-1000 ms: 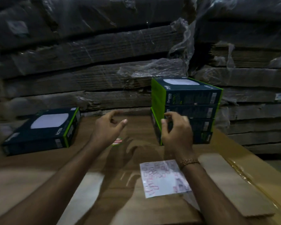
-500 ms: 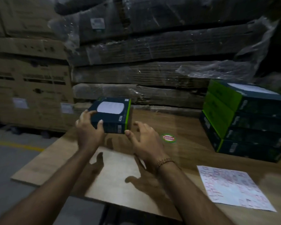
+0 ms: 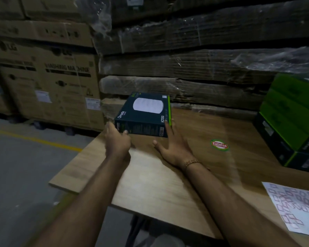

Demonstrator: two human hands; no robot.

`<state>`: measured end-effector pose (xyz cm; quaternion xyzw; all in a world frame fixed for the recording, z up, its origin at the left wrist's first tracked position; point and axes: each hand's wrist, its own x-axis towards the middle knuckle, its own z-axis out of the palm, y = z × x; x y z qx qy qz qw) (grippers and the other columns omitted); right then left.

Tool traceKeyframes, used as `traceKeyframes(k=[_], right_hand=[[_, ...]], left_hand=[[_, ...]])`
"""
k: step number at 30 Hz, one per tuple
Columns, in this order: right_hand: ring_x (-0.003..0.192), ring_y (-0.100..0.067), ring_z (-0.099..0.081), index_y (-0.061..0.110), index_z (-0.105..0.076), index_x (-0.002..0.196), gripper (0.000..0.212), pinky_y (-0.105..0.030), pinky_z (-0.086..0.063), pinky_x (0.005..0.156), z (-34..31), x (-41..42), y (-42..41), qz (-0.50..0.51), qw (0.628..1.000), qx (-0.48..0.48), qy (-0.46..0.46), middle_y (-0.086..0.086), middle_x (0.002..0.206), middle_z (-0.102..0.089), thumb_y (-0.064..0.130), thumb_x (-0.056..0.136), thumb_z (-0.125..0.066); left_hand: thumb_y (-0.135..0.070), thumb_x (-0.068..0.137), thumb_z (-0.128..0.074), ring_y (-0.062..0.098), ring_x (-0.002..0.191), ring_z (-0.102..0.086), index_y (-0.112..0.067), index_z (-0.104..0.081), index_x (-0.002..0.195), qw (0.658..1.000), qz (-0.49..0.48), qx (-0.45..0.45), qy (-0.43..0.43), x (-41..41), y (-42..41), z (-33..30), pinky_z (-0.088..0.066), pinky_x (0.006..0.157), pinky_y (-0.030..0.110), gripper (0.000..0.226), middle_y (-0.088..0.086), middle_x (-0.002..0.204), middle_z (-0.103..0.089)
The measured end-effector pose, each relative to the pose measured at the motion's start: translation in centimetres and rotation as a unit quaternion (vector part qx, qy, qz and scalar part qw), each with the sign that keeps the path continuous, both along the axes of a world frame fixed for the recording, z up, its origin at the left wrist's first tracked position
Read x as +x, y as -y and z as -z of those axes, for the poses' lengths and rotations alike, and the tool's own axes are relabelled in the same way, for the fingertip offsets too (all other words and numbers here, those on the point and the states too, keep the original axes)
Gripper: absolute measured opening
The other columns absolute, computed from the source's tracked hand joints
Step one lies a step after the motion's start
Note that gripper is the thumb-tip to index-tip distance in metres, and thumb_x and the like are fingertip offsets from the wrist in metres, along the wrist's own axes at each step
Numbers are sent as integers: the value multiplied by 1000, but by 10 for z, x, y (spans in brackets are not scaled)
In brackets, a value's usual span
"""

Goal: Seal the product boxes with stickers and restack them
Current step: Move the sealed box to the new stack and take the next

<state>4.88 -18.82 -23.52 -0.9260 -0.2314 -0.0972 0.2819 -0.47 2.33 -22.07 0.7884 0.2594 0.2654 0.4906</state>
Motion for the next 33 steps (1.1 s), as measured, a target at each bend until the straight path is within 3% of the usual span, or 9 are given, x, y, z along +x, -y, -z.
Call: traceKeyframes(k=[4, 6, 10, 12, 14, 15, 21, 27, 33], right_hand=[[136, -20, -50, 35, -41, 151, 74, -45, -48, 114, -10, 1, 2, -6, 996, 75, 37, 5, 154, -45, 59, 89, -72], [128, -18, -55, 33, -43, 144, 70, -43, -51, 109, -12, -4, 6, -5, 996, 87, 31, 6, 144, -53, 52, 86, -78], [129, -23, -57, 29, -38, 147, 79, -41, -52, 108, -7, -21, 21, -8, 998, 55, 44, 3, 147, -55, 50, 83, -79], [128, -24, -58, 26, -38, 147, 80, -40, -52, 107, -8, -32, 29, 5, 998, 31, 55, 1, 148, -55, 51, 84, -79], [124, -24, -59, 25, -41, 140, 73, -41, -54, 103, -9, -45, 37, 22, 997, 19, 66, 2, 141, -56, 52, 83, -79], [120, -25, -60, 25, -43, 135, 70, -42, -54, 101, -9, -51, 42, 28, 997, 18, 70, 3, 137, -57, 52, 82, -79], [103, -26, -58, 22, -43, 121, 61, -47, -54, 88, -12, -84, 72, 49, 994, 12, 98, 3, 120, -49, 52, 81, -79], [103, -23, -54, 22, -43, 122, 65, -46, -53, 89, -10, -123, 99, 66, 991, 5, 114, 5, 120, -47, 55, 80, -79], [103, -15, -58, 28, -47, 119, 62, -34, -51, 87, -16, -163, 133, 96, 989, 49, 99, 10, 118, -53, 45, 77, -89]], left_hand=[[-7, 101, -59, 39, 129, -53, -11, -46, 146, 997, 18, 53, -50, 1, -4, 4, -50, 105, 53, 47, 16, 149, -44], [-13, 104, -59, 39, 127, -54, -13, -47, 148, 997, 28, 54, -42, -1, -4, 8, -50, 107, 54, 46, 16, 149, -43], [-39, 105, -59, 36, 121, -58, -19, -55, 138, 999, 26, -9, 28, -8, -3, 12, -53, 105, 54, 38, 9, 140, -48], [-36, 108, -61, 28, 111, -62, -17, -55, 125, 996, 30, -55, 59, -15, 6, 8, -58, 87, 37, 26, 9, 130, -56], [-27, 110, -62, 13, 95, -62, -14, -52, 122, 990, 48, -102, 82, -23, 16, 7, -53, 61, 15, 21, 5, 114, -61], [-25, 109, -63, 8, 91, -61, -12, -51, 124, 987, 62, -113, 92, -29, 20, 8, -49, 56, 11, 23, 2, 108, -61], [-31, 101, -75, 25, 113, -66, -13, -56, 126, 984, 110, -103, 91, -48, 28, 11, -55, 88, 38, 36, 5, 118, -66], [-35, 92, -84, 26, 110, -70, -17, -60, 118, 984, 121, -99, 86, -80, 48, 11, -62, 93, 57, 40, 2, 115, -70], [-40, 85, -90, 20, 110, -72, -22, -64, 110, 981, 138, -92, 99, -114, 73, 13, -62, 93, 51, 40, -7, 110, -72]])
